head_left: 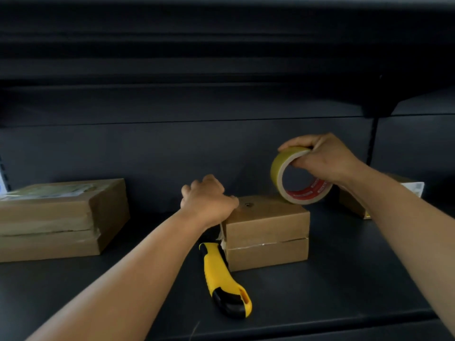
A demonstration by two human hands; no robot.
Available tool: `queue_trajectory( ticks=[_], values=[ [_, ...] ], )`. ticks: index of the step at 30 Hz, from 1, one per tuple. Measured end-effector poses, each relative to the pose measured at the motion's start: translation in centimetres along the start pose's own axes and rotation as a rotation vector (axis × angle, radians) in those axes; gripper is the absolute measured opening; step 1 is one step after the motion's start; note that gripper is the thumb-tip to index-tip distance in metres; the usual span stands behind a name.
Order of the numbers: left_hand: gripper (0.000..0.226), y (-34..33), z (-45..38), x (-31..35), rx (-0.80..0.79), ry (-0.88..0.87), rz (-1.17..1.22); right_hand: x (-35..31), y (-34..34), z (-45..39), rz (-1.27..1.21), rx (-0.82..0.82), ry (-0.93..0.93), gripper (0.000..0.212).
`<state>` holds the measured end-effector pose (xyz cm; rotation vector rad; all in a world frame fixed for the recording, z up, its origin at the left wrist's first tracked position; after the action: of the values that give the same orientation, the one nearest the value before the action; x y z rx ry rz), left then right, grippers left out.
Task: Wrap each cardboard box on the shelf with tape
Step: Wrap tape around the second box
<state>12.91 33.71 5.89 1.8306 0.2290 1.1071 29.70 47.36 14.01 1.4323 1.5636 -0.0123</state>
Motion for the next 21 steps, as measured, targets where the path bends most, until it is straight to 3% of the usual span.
queue_trajectory(
  ticks=[5, 7, 9, 12, 15, 21],
  values=[
    [0.079, -2.5, 0.7, -3.8, -0.268, 0.183, 0.366, 0.1, 0.0, 0.0, -0.022, 0.017, -0.002, 0.032],
    [0.077, -1.1, 0.8, -3.3, -0.143, 0.076, 0.267, 0.0, -0.1, 0.0, -0.019, 0.012, -0.001, 0.032],
    [0.063, 0.4, 2.0, 0.0, -0.035, -0.204, 0.070, -0.1, -0.2, -0.1, 0.004, 0.000, 0.006, 0.031],
    [0.065, -2.4, 5.6, 4.5, -0.255, -0.565, -0.246, -0.2, -0.2, -0.2, 0.027, -0.001, 0.014, 0.030],
    [0.073, -4.4, 6.5, 4.1, -0.362, -0.625, -0.539, -0.3, -0.1, -0.1, 0.032, 0.006, 0.017, 0.031],
    [0.067, -4.1, 7.4, 5.1, -0.270, -0.626, -0.646, -0.1, 0.0, 0.2, 0.020, 0.026, 0.010, 0.031]
  ],
)
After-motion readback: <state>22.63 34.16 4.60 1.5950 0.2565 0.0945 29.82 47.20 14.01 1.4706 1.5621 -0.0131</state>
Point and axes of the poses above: each hand's wrist, its own z-axis away from the middle knuckle, its own y-axis out of the back of the hand, x = y × z, the point moved 10 cm from there along -z, towards the middle knuckle, and after that the axes turned 5 degrees about y, right-handed, at the moved point
